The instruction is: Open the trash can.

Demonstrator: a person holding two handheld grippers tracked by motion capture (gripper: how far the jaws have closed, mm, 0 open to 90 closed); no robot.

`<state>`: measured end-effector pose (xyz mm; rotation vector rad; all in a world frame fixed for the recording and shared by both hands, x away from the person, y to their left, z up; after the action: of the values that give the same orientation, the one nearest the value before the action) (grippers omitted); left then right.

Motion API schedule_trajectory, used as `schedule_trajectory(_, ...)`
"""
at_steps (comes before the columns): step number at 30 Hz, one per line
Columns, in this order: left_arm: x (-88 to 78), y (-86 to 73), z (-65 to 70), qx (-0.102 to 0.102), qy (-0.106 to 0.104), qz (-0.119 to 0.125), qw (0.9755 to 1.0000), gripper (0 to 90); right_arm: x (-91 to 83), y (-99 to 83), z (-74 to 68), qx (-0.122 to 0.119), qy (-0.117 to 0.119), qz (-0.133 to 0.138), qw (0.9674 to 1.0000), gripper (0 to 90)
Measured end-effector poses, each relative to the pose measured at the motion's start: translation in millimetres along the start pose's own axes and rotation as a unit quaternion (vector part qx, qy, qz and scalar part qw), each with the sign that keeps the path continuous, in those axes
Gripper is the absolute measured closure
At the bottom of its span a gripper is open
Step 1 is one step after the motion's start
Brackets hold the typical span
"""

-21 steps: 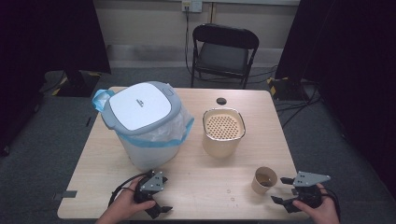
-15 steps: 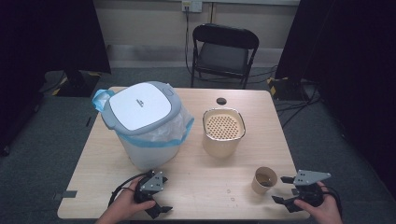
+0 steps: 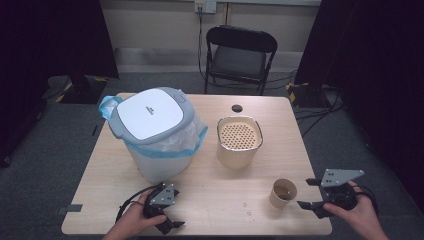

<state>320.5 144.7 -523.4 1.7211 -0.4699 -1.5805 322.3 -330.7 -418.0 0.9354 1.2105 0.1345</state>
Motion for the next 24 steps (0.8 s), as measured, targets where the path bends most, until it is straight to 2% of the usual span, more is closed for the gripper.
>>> schedule_trajectory(4,0.0,0.0,0.0,0.0,0.001,-0.001,1.0,0.0,-3.7,13.6,6.3,0.011,0.003,0.01,0.9999,18.0)
schedule_trajectory(9,0.0,0.1,-0.1,0.001,0.001,-0.001,1.0,0.0,-2.7,30.9,10.4,0.008,0.008,0.009,0.9999,18.2)
schedule_trajectory(16,0.0,0.1,-0.1,0.001,0.001,-0.001,1.0,0.0,4.9,55.7,11.5,-0.005,0.014,-0.002,0.9999,18.1)
schedule_trajectory(17,-0.1,0.1,-0.1,0.001,0.001,-0.001,1.0,0.0,9.7,65.2,11.6,-0.011,0.018,-0.003,0.9998,18.1)
schedule_trajectory(19,-0.1,0.1,-0.1,0.001,0.001,-0.001,1.0,0.0,10.9,68.3,11.6,-0.014,0.017,-0.006,0.9997,18.1)
schedule_trajectory(21,0.0,0.1,-0.1,0.001,0.001,-0.001,1.0,0.0,16.3,80.7,11.2,-0.02,0.019,-0.005,0.9996,18.0)
schedule_trajectory(24,0.0,0.1,-0.1,0.001,0.001,-0.001,1.0,0.0,19.6,88.3,11.6,-0.019,0.024,-0.002,0.9995,17.9)
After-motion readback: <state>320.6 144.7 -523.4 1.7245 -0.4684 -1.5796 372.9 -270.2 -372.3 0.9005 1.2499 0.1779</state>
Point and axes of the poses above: each handheld gripper's, and its own axes: x roughly forward along the jaws, y roughly out of its top, z roughly to its right, the point moved 3 cm from there along x, roughly forward along the jaws, and after that the axes turned 1 degree about -x, right-handed, at the moved point
